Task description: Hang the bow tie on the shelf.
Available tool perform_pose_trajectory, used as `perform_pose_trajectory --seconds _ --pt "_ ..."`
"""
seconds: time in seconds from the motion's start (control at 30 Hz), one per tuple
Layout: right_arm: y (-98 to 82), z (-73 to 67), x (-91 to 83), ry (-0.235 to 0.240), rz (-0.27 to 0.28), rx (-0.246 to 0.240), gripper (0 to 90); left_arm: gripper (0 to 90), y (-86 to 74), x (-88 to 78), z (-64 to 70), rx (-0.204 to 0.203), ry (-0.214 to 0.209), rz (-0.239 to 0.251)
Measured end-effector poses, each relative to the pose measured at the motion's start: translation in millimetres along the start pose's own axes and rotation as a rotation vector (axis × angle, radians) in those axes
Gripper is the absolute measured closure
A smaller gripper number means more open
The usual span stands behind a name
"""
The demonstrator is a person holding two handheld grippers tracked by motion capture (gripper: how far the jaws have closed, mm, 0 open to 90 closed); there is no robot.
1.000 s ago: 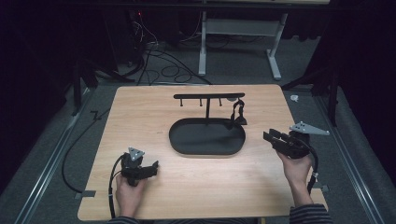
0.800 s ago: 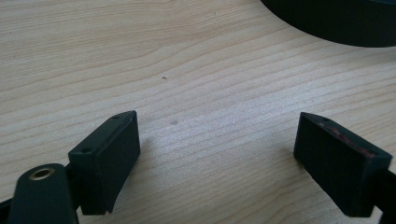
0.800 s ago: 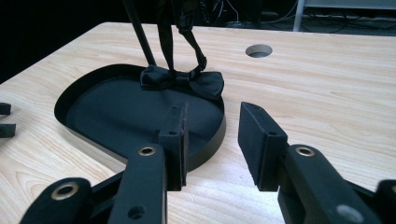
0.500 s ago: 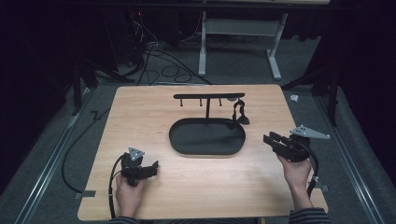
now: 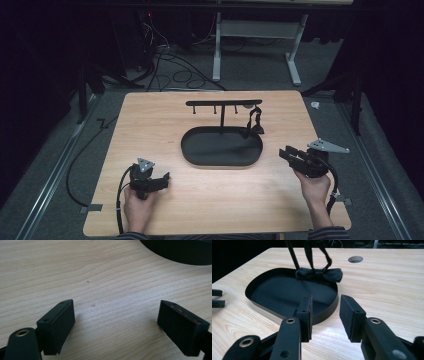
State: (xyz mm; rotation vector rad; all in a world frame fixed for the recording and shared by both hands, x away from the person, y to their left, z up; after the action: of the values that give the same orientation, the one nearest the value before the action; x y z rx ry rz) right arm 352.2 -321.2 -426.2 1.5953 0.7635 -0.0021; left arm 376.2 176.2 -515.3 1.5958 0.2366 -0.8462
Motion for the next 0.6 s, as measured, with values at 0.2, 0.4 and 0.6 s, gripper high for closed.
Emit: perform_pose_trajectory --seconds 0.2,0.4,0.6 --pt "-4.3 -3.1 2.1 0.008 -0.006 -0.003 64.5 14.9 0.0 0.0 0.0 0.000 0.000 0.000" --pt "-8.9 -4.8 2.7 0.012 -0.010 0.005 64.5 14.9 0.0 0.0 0.0 0.001 -0.001 0.000" --pt "-13.2 -5.7 2.7 0.015 -0.017 0.008 64.5 14.9 0.0 -0.1 0.0 0.001 -0.001 -0.001"
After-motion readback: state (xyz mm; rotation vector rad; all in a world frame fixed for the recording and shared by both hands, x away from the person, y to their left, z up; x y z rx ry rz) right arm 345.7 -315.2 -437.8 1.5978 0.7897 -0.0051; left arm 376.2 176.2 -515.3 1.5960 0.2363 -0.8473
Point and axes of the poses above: each handheld gripper's, and its own axes: x roughly forward along the jaws, y roughly out of its top, z roughly to its right, the point moved 1 cm from there along x, roughly forward along the jaws, and after that the axes turned 4 degrees about z, right-handed, at the moved point
